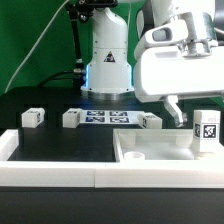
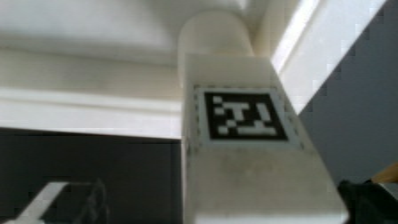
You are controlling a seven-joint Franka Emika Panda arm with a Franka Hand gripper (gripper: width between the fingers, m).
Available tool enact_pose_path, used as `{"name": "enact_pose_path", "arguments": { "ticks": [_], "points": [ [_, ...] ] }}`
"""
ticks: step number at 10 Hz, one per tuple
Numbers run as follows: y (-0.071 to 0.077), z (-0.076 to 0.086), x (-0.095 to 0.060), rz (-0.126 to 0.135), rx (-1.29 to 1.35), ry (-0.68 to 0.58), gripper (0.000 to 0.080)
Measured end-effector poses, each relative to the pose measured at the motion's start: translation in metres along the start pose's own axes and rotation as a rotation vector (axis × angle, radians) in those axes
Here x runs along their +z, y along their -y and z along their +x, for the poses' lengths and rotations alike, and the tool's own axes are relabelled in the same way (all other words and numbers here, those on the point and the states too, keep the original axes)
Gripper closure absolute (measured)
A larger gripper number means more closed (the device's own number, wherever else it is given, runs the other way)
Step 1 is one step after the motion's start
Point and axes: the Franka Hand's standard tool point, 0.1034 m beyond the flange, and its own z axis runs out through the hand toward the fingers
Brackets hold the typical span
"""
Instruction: Assemble one leg
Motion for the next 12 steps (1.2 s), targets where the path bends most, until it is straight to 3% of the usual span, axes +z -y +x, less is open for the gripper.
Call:
{"name": "enact_pose_path", "arguments": {
  "ticks": [3,4,5,8,12],
  "points": [
    [0.002,-0.005,0.003,0.007,-0.001,0.045,0.015],
    [0.006,-0.011,0.005,0.026,0.0,0.184,0.015],
    [0.008,-0.002,0.005,0.041,0.003,0.276,0.015],
    [0.006,0.005,0.002,0.078,0.007,0.552,0.015],
    [0.005,0.008,0.005,0.08,0.006,0.552,0.015]
  ]
}}
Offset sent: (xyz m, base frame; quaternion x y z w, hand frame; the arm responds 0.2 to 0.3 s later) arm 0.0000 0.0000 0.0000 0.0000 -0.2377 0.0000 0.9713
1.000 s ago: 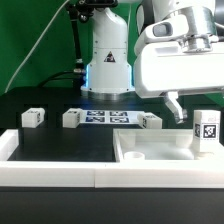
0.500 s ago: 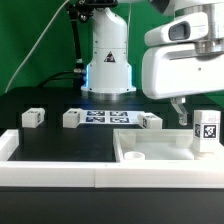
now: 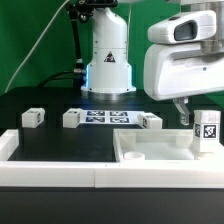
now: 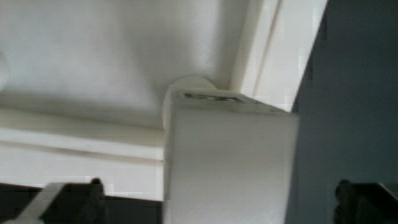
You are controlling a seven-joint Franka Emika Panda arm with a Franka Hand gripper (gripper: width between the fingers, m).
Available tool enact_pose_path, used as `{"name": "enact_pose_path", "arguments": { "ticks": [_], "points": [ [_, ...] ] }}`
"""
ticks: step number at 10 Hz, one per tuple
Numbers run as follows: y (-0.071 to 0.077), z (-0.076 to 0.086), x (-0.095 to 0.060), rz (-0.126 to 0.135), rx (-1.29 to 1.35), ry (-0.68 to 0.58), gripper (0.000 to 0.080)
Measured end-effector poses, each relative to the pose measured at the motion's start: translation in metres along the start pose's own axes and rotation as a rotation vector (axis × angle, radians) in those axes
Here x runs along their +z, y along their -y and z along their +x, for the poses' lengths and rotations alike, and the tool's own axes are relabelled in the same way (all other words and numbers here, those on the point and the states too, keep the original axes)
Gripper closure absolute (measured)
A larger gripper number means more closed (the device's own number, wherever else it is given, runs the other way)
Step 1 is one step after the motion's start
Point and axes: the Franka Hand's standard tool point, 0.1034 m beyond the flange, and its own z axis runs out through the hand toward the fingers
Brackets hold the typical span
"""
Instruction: Assemble one leg
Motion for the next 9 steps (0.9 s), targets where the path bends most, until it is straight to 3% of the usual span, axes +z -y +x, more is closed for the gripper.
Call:
{"name": "enact_pose_path", "arguments": {
  "ticks": [3,7,9],
  "points": [
    [-0.0003,0.0002,-0.0002,0.0,0.0,-0.001,0.0508],
    [-0.0003,0.0009,-0.0002,0.002,0.045,0.004,0.0508],
    [-0.0034,0.003,0.0003,0.023,0.278,0.005,0.0508]
  ]
}}
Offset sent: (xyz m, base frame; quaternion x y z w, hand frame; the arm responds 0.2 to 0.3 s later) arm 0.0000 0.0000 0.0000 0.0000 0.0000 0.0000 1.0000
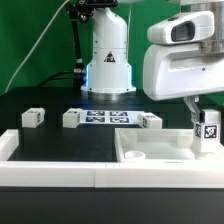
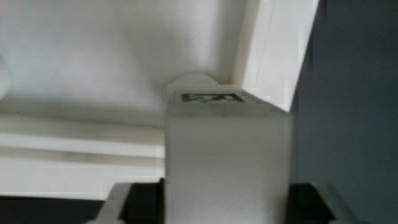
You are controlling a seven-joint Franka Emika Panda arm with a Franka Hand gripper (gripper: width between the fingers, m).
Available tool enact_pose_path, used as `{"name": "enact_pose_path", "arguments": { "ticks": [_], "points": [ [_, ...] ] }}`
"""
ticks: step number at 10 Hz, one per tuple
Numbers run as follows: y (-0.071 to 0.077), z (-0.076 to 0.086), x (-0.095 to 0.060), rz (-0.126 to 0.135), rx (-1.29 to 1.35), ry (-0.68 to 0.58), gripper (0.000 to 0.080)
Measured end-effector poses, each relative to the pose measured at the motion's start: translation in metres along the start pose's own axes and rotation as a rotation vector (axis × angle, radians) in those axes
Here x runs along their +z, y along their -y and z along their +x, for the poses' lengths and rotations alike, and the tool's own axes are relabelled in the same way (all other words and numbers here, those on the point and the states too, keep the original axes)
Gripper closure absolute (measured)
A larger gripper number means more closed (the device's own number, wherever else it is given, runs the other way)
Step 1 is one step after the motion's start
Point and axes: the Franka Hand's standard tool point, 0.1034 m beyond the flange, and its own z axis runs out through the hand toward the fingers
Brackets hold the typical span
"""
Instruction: Assemble one leg
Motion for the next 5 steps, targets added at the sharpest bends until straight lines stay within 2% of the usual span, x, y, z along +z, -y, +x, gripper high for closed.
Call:
{"name": "enact_pose_path", "arguments": {
  "ticks": [5],
  "points": [
    [-0.0064,0.0071,0.0005,0.026,0.497,-0.034,0.0507]
  ]
}}
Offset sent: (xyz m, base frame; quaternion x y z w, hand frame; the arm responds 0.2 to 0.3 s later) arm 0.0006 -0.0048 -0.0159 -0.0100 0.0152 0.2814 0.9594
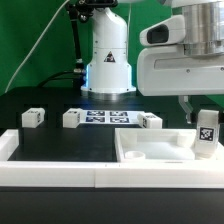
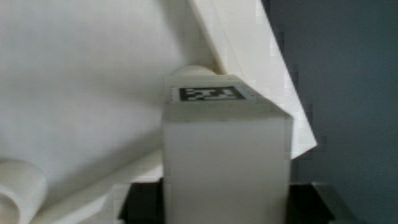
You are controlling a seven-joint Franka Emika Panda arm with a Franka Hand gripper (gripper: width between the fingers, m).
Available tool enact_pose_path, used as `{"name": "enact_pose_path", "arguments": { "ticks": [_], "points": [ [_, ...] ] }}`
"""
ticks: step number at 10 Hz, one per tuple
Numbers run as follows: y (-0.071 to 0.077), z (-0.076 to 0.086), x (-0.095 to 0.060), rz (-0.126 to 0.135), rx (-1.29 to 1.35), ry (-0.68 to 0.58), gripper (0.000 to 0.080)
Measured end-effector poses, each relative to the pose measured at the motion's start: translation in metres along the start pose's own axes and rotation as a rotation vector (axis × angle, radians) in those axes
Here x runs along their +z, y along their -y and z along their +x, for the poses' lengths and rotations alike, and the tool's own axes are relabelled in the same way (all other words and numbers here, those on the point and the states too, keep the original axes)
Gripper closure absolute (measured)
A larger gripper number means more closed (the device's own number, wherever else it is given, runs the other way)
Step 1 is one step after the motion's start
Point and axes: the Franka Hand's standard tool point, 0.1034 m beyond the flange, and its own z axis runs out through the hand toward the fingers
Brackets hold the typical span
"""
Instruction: Assemble one leg
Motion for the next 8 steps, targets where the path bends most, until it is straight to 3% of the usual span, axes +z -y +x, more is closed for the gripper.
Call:
{"name": "enact_pose_path", "arguments": {
  "ticks": [5,8],
  "points": [
    [-0.003,-0.0011,-0.0001,-0.009,0.565,-0.016,0.0507],
    [-0.0023,-0.0021,0.0002,-0.011,0.552,-0.01,0.0498]
  ]
}}
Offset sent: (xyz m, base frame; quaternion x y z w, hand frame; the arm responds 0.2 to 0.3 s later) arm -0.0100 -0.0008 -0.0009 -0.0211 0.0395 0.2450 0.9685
